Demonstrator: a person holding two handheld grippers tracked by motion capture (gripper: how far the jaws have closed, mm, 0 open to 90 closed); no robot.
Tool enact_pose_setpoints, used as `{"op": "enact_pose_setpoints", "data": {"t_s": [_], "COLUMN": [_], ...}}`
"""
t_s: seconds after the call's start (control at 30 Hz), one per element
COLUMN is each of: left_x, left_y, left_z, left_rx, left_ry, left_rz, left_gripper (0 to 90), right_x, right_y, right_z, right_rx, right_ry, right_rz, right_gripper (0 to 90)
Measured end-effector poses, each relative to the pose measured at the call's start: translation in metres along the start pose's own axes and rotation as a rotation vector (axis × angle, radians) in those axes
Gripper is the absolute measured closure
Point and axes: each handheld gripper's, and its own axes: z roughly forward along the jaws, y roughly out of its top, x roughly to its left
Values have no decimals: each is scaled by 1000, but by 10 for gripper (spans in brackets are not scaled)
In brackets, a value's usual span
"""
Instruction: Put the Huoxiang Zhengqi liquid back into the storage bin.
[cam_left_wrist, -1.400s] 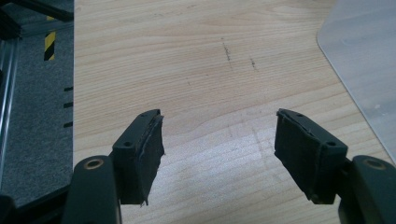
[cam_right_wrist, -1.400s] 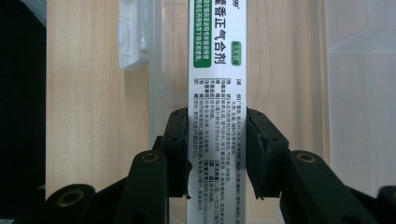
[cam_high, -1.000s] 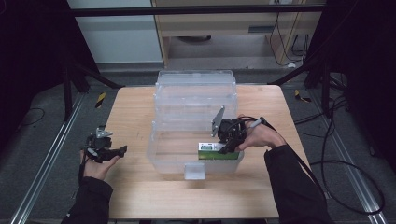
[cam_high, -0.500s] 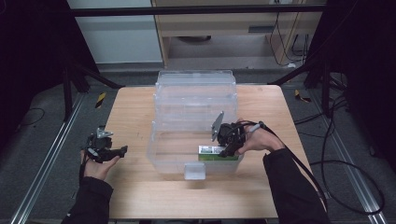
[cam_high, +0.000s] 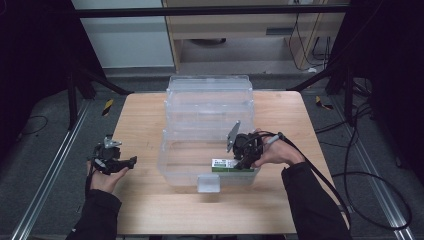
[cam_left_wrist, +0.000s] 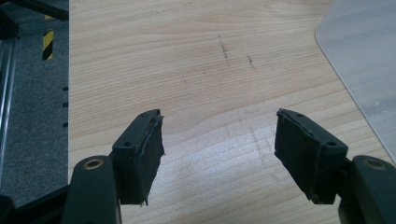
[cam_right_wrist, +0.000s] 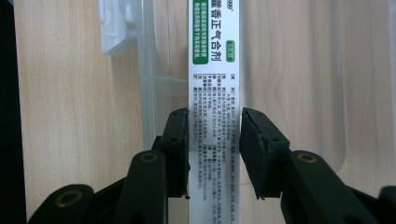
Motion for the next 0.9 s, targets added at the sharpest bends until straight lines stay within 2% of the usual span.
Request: {"op": "enact_pose_setpoints", "data": {"t_s": [0.23,0.27,0.4,0.5,0.67,0.9], "left_x": [-1,-1,-1,-1,-2,-3], "left_y": [0,0,1,1,2,2], "left_z": [0,0,-1,-2,-3,-3], "left_rx": [2,2,-3,-5,-8,-8], "left_ry": [1,1,0,0,-1,-2], "left_rz": [2,2,3,3,4,8], "left_gripper": [315,315,315,315,317,318], "right_x": [1,2,4,9,17,26], "right_y": [-2,-3,-4,-2,4,11], "right_z": [-15,-19,-28,-33,-33,-20], "right_rx": [-55,-57,-104,-128,-143,-141], "right_ry": [-27,-35,-72,-51,-31,-11], "right_rz": [37,59,93,124,131,101], "right_gripper": [638,633,617,611,598,606]}}
